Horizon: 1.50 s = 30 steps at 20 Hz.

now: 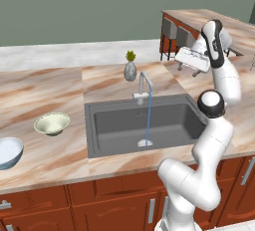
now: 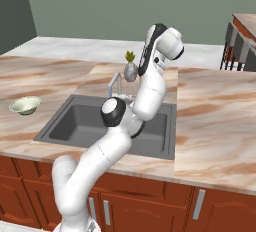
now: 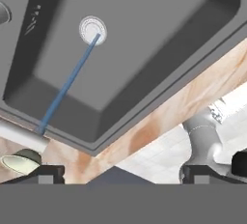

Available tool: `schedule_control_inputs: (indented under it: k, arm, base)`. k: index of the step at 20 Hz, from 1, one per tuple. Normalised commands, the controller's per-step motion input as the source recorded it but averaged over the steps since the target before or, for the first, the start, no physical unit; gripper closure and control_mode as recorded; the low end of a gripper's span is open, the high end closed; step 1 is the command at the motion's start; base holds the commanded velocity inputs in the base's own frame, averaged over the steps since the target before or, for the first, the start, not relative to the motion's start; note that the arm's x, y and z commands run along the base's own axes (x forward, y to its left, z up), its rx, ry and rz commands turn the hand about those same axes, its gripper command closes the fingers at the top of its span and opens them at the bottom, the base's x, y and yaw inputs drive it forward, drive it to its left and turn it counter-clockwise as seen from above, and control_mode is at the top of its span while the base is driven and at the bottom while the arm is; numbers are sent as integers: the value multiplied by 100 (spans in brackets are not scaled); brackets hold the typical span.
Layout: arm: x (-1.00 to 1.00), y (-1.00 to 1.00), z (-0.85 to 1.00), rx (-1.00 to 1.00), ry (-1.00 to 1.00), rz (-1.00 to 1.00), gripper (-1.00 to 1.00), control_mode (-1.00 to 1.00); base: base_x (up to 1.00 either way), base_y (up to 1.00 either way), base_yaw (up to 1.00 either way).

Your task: Rinse each bowl for a few seconds and place them down in the sink or on the counter.

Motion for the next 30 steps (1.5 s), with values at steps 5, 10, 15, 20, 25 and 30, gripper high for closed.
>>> schedule_control_inputs:
  k: [5,10,15,20,25,30]
  arm:
    - [-91,74,7,-1,-1,-3,-100,-100]
    - [-99,43,21,0,-4,-1,-100,-100]
    - [-100,35,28,0,-7,-2,-100,-100]
    - [-98,32,35,0,-5,-3,-100,-100]
    - [-84,46,26,0,-3,-4,-100,-100]
    - [-52,56,14,0,0,-8,-100,-100]
  base:
    - [0,0,0]
    - [0,0,0]
    - [0,0,0]
    - [0,0,0]
    - [0,0,0]
    - [0,0,0]
